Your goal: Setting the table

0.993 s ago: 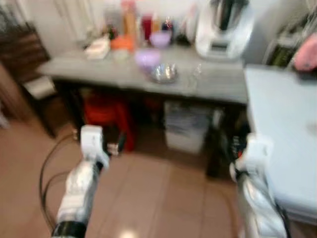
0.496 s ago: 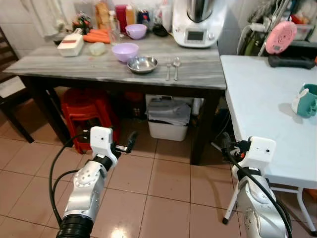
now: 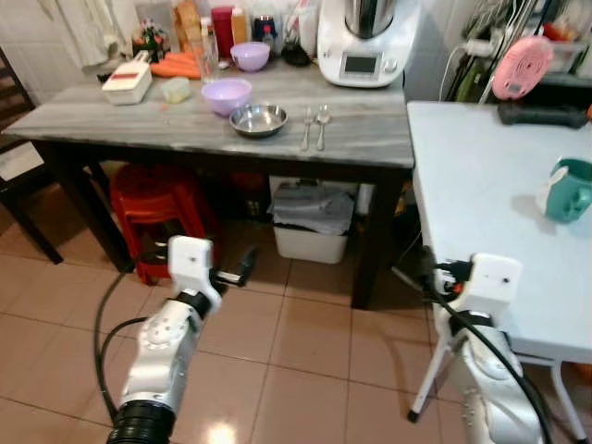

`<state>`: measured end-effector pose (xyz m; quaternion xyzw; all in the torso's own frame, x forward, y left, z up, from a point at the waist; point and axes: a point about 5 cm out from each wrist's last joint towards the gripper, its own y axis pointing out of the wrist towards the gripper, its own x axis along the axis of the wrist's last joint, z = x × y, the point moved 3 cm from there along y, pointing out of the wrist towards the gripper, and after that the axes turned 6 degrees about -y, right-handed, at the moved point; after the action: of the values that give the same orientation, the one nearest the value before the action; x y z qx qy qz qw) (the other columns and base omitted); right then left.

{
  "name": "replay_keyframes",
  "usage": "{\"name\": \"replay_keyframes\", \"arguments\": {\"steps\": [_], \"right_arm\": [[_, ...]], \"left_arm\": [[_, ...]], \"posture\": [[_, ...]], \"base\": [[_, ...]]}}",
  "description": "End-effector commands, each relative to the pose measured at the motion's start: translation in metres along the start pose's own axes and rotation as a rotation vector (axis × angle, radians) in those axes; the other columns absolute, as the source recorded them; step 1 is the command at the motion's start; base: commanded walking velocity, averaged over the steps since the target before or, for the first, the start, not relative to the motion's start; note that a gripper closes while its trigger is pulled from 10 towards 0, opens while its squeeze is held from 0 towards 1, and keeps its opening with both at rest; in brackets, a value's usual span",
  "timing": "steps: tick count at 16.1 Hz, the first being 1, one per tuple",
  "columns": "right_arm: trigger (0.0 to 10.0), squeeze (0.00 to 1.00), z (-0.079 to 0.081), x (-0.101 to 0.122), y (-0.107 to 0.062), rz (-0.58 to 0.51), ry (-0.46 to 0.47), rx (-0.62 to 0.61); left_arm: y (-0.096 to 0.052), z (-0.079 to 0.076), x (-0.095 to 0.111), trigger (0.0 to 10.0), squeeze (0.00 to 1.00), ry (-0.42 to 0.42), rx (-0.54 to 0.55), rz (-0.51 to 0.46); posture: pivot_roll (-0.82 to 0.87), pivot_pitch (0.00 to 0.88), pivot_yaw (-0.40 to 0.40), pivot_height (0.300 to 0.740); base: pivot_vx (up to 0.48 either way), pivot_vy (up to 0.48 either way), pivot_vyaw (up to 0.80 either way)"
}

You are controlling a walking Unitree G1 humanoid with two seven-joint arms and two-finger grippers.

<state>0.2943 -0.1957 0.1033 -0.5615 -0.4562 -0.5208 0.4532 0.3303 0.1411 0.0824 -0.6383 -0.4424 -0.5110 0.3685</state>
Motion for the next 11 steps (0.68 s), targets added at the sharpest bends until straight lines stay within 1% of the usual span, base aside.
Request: {"name": "replay_keyframes", "arguments": {"steps": [1,11], "right_arm": [[10.0,0.00,0.0056,0.0059,0.0009,-0.021,0.011,0.008],[10.0,0.00,0.0053,0.0058,0.0018,-0.023,0.007,0.001]], "left_arm": [[-0.0024,0.0077,0.0045,10.0,0.00,0.008,0.019,-0.008],[-0.0015,0.0053,0.0032,10.0,0.00,0.001,0.007,-0.002]], "posture": [[-0.07,0.000,0.026,0.740],[-0.07,0.000,0.026,0.740]], "base": [[0.000,-0.341,0.00],[0.000,-0.360,0.00]]}}
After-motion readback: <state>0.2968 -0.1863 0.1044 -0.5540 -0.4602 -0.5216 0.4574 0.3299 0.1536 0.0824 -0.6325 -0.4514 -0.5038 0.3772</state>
